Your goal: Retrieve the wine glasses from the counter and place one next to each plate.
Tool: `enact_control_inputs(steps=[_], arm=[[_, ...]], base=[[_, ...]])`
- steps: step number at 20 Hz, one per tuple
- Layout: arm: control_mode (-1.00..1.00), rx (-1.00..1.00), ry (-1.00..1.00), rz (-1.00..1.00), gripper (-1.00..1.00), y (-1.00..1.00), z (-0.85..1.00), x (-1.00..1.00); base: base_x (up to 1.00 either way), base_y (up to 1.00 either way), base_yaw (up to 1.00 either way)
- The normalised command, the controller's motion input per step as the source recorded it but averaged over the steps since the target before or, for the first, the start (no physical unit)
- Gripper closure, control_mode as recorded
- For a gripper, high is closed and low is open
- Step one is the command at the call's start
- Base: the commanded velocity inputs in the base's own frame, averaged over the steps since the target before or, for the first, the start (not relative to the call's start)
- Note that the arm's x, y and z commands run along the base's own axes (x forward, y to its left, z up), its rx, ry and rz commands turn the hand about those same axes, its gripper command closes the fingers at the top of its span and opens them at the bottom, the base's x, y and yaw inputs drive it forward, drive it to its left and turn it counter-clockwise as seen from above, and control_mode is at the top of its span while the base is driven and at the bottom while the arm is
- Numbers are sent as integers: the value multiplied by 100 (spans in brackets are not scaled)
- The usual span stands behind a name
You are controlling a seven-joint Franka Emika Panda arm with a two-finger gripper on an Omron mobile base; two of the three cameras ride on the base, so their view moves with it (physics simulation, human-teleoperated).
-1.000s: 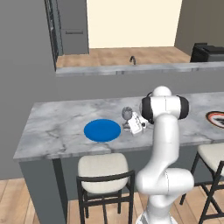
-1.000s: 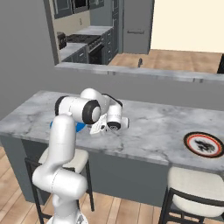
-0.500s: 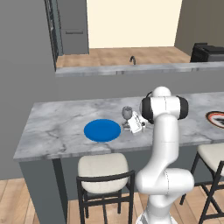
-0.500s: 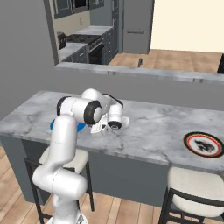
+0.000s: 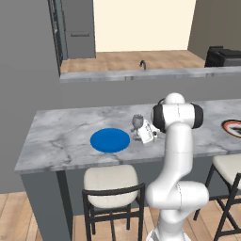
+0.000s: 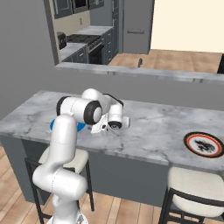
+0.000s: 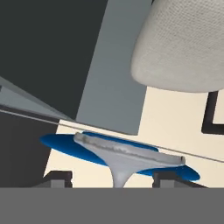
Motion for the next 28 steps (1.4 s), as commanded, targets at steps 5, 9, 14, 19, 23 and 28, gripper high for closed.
enact_control_inputs(steps=[5, 9, 14, 19, 23, 28], arm=[[-100, 0, 0, 0, -100, -15, -9, 0], [-100, 0, 0, -10, -100, -51, -4, -1], [-100, 12, -11, -14, -100, -62, 24, -38], [-100, 15, -18, -10, -100, -42, 49, -67], [-100, 11, -30, -4, -100, -1, 96, -70], [-100, 11, -24, 0, -100, 7, 100, -68]], base=[[0, 0, 0], [0, 0, 0], [0, 0, 0], [0, 0, 0], [0, 0, 0], [0, 0, 0]])
